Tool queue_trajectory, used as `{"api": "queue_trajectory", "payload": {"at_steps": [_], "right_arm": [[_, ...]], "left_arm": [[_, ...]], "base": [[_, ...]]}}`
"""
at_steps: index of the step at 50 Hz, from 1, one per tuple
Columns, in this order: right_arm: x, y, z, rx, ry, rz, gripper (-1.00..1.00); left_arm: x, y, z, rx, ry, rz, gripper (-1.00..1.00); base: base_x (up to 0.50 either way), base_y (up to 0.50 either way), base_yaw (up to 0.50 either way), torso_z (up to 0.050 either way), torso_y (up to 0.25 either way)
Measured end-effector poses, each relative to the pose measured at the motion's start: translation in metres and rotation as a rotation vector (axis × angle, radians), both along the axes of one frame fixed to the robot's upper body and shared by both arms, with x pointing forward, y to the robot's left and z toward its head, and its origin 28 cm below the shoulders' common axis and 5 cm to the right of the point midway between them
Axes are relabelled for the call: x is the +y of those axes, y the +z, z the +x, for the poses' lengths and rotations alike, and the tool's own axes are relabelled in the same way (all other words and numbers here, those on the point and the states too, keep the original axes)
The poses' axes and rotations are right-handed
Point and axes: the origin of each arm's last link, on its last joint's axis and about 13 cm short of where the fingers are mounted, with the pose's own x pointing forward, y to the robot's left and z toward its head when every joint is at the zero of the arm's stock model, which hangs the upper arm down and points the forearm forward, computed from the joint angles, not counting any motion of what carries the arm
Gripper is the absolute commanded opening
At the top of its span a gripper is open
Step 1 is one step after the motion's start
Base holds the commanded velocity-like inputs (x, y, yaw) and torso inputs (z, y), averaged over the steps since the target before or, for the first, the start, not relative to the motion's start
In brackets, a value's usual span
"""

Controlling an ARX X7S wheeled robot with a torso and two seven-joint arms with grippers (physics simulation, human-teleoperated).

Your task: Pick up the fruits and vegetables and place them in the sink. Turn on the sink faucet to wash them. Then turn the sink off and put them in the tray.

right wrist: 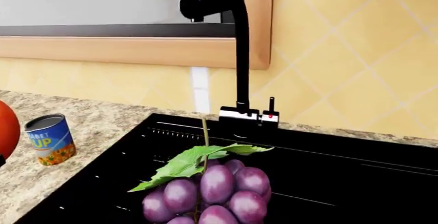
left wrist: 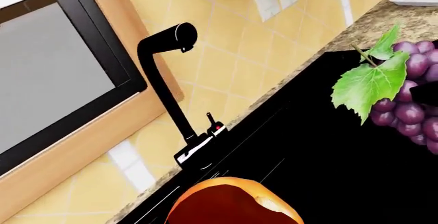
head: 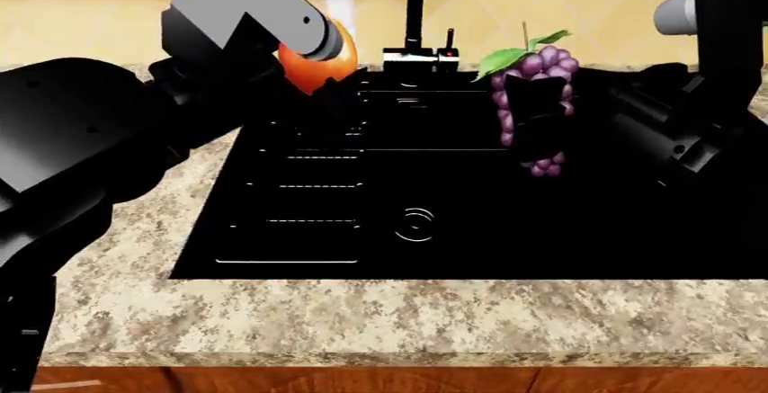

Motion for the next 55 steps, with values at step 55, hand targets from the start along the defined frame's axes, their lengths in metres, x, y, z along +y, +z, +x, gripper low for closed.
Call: {"api": "queue_trajectory", "payload": {"at_steps": [55], "right_arm": [[0.003, -0.016, 0.004, 0.081, 0.075, -0.023, -1.00]], "left_arm": [[0.007, -0.006, -0.004, 0.027, 0.023, 0.027, -1.00]], "base": [[0.22, -0.10, 0.00, 0.000, 0.001]]}}
